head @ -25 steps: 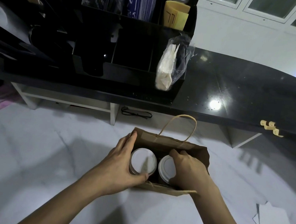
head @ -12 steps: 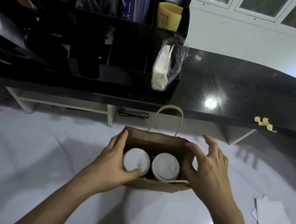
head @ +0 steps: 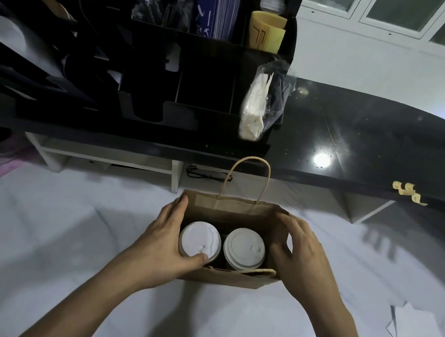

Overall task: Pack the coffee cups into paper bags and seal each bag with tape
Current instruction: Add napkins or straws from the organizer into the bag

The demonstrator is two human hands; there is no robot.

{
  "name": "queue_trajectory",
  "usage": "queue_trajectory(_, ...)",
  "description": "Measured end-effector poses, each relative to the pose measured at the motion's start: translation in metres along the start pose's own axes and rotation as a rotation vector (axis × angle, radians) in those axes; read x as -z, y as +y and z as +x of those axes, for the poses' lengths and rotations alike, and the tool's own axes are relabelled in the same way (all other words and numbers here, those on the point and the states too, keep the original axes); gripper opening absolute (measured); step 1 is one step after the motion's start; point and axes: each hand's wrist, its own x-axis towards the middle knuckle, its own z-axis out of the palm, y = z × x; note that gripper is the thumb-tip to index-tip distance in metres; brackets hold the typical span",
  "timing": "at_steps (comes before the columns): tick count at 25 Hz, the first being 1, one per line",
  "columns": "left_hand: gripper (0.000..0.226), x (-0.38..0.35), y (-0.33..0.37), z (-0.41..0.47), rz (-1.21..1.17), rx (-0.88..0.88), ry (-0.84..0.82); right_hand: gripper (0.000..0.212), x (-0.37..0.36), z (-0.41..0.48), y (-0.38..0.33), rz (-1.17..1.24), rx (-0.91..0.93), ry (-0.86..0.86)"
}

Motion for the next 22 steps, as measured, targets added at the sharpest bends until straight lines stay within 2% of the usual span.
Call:
queue_trajectory(15, 0.118, 0.037, -0.023, -0.008, 0.019, 0.11, 0.005, 0.046, -0.016, 0.003, -0.041, 0.04, 0.072, -0.045)
queue_trajectory(22, 0.091, 0.063, -0.025, -0.022, 0.033, 0.156, 0.011, 0.039, -0.016, 0.009, -0.065, -0.003, 0.143, -0.083)
